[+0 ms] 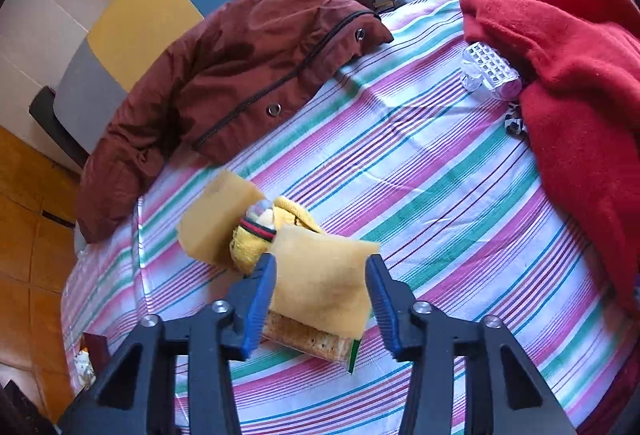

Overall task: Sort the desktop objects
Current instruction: 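Grasp a yellow sponge with the right tool while the left grasps another sponge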

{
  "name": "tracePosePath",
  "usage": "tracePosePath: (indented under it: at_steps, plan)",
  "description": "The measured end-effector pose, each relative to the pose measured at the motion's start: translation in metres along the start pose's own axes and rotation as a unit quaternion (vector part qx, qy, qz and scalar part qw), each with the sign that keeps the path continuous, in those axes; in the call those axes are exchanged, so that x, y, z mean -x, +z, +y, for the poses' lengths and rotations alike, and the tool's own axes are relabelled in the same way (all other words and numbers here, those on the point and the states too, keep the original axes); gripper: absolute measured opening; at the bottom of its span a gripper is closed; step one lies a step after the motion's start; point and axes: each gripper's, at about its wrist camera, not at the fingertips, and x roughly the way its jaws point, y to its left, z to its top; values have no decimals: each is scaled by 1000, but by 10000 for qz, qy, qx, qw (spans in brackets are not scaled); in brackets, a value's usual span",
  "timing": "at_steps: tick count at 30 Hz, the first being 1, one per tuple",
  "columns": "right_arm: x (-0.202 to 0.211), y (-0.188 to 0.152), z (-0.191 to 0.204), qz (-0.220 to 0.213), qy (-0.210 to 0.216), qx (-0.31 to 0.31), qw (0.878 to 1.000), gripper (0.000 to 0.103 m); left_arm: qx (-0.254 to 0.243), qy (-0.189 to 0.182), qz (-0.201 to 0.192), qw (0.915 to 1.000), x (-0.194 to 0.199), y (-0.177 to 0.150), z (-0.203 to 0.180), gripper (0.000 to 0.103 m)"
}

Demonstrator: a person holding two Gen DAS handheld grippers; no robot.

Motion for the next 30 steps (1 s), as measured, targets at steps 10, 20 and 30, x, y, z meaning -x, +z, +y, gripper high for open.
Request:
tracePosePath:
  at_steps: [10,20,30]
  plan:
    - [-13,1,-6,373,101,-280,9989,83,-271,-272,131,9992,-36,28,-6,57]
    - [-31,-1,8,598,-202,106,9980,66,-591,-699,142,9957,-66,46,-14,58]
    - [-6,7,-11,-6,-109,-272,9996,61,-229,-1277,-160,9914,-69,67,5,60]
